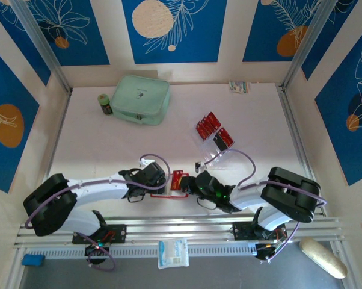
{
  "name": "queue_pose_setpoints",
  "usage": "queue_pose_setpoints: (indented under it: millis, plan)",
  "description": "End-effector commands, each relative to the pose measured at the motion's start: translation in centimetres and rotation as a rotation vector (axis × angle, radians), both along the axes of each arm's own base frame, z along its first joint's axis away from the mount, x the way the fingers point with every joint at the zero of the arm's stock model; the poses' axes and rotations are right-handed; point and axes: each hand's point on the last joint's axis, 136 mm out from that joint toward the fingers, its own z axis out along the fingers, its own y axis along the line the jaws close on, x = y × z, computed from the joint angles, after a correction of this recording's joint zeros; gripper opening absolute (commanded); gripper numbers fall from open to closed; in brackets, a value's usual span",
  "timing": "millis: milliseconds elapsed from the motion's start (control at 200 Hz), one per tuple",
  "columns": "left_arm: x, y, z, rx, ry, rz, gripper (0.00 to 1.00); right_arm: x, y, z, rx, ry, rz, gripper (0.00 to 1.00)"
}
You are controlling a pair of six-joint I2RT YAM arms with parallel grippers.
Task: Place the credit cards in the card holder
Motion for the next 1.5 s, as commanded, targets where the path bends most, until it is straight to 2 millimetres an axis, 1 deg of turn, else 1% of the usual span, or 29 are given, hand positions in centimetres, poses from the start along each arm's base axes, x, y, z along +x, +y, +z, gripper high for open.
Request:
queue_pose_setpoints:
  millis: [0, 260, 405, 735, 955, 1120, 1325, 1495]
  plan:
    - [-2.3, 3.6, -2.3, 0.133, 0.091, 0.013, 0.93, 0.5, 1.0, 0.8, 0.037, -0.018, 0.007, 0.0]
    - [-2.5, 3.8, -2.5, 0.129, 0.096, 0.017, 0.92, 0.4, 1.6, 0.3, 0.055, -0.003, 0.017, 0.0]
    - [-2.6, 3.9, -2.6, 0.127, 0.097, 0.018, 0.91, 0.2, 1.4, -0.2, 0.062, 0.01, 0.011, 0.0]
    - [-2.8, 4.1, -2.4, 0.117, 0.092, 0.027, 0.91, 0.0, 1.2, 0.6, 0.084, -0.01, 0.007, 0.0]
    - [-3.0, 4.4, -2.5, 0.119, 0.096, 0.035, 0.9, 0.1, 0.6, 1.2, 0.076, -0.033, -0.012, 0.0]
    - [-3.1, 4.5, -2.6, 0.116, 0.093, 0.036, 0.9, 0.0, 0.9, 1.4, 0.074, -0.038, 0.0, 0.0]
    - [-3.1, 4.5, -2.7, 0.118, 0.097, 0.035, 0.9, -0.1, 1.4, 0.8, 0.069, -0.025, 0.01, 0.0]
    - [-3.1, 4.6, -2.7, 0.118, 0.096, 0.036, 0.89, -0.2, 1.8, -0.3, 0.063, 0.0, 0.014, 0.0]
